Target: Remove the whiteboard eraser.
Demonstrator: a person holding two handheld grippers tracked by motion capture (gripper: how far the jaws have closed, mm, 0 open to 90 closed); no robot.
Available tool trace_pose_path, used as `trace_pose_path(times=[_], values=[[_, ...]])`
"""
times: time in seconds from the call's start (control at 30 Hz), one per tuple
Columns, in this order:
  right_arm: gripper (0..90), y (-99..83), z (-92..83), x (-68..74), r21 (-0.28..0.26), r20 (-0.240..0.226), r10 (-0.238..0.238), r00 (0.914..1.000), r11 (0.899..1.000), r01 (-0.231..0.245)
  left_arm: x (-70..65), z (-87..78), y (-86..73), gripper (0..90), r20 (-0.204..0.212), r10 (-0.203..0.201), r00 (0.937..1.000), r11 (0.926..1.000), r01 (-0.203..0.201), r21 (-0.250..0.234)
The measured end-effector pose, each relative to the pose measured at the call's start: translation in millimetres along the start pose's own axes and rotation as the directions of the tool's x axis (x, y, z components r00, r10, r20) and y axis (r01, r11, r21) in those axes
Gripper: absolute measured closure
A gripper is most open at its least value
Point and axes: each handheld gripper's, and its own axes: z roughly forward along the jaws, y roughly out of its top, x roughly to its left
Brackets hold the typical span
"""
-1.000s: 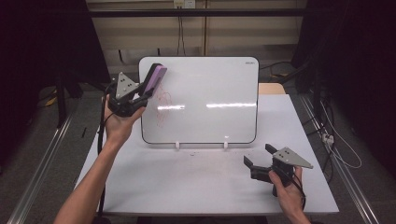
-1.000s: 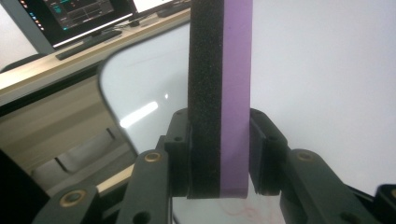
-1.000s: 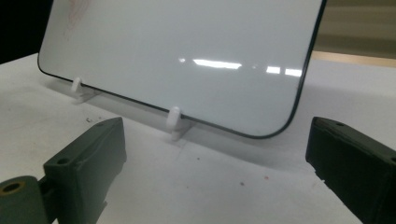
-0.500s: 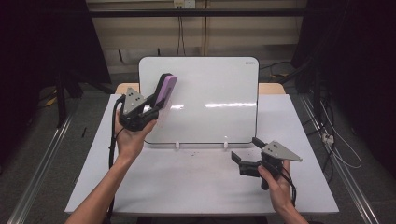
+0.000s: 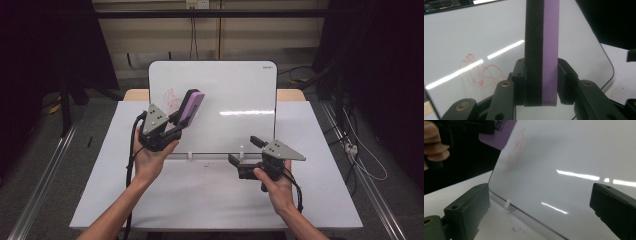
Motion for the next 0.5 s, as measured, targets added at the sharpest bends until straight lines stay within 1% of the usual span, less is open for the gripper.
trace_pose_path(times=[0.03,0.07,0.1,0.13,0.17,0.23,0.27,0.33,0.4,0.43,0.5], values=[[2.8,3.3,2.4,0.8,-0.010,-0.002,0.003,1.0000,1.000,-0.003,-2.3,1.3,-0.5,64.8,0.004,-0.005,1.0000,1.0000,0.005,-0.002],[2.7,6.3,4.8,1.5,-0.025,-0.008,0.013,0.9999,1.000,-0.013,-5.1,2.6,-1.8,64.8,0.001,-0.023,0.9997,0.9997,0.023,-0.009],[2.7,8.3,6.6,1.4,-0.039,-0.009,0.013,0.9999,0.999,-0.014,-6.3,4.3,-3.3,64.8,0.020,-0.025,0.9995,0.9996,0.026,-0.008],[2.7,9.7,8.5,2.1,-0.052,-0.012,0.027,0.9996,0.998,-0.028,-8.1,6.1,-4.9,64.8,0.022,-0.030,0.9993,0.9995,0.031,-0.008],[2.7,10.1,10.5,2.2,-0.062,-0.015,0.031,0.9994,0.998,-0.031,-10.1,8.2,-6.4,64.8,0.028,-0.031,0.9991,0.9995,0.031,-0.001],[2.7,10.2,15.1,3.2,-0.076,-0.022,0.052,0.9984,0.996,-0.053,-12.2,11.0,-8.4,64.8,0.036,-0.046,0.9983,0.9989,0.046,0.008],[2.7,10.8,17.3,3.1,-0.079,-0.026,0.054,0.9982,0.995,-0.056,-13.5,12.5,-8.8,64.8,0.043,-0.056,0.9975,0.9984,0.056,0.007],[3.0,13.6,21.3,3.7,-0.089,-0.031,0.066,0.9973,0.994,-0.068,-16.6,15.1,-8.9,64.8,0.050,-0.056,0.9972,0.9984,0.056,0.010],[3.0,17.2,24.6,4.5,-0.100,-0.036,0.066,0.9971,0.993,-0.070,-19.7,16.5,-9.9,64.8,0.059,-0.052,0.9969,0.9986,0.051,0.014],[3.0,18.7,26.1,4.9,-0.110,-0.035,0.071,0.9969,0.991,-0.075,-21.2,16.6,-10.9,64.8,0.063,-0.055,0.9965,0.9985,0.054,0.013],[2.9,19.6,29.4,5.2,-0.128,-0.046,0.086,0.9952,0.988,-0.091,-23.8,17.0,-13.4,64.8,0.063,-0.055,0.9965,0.9985,0.055,0.008]])
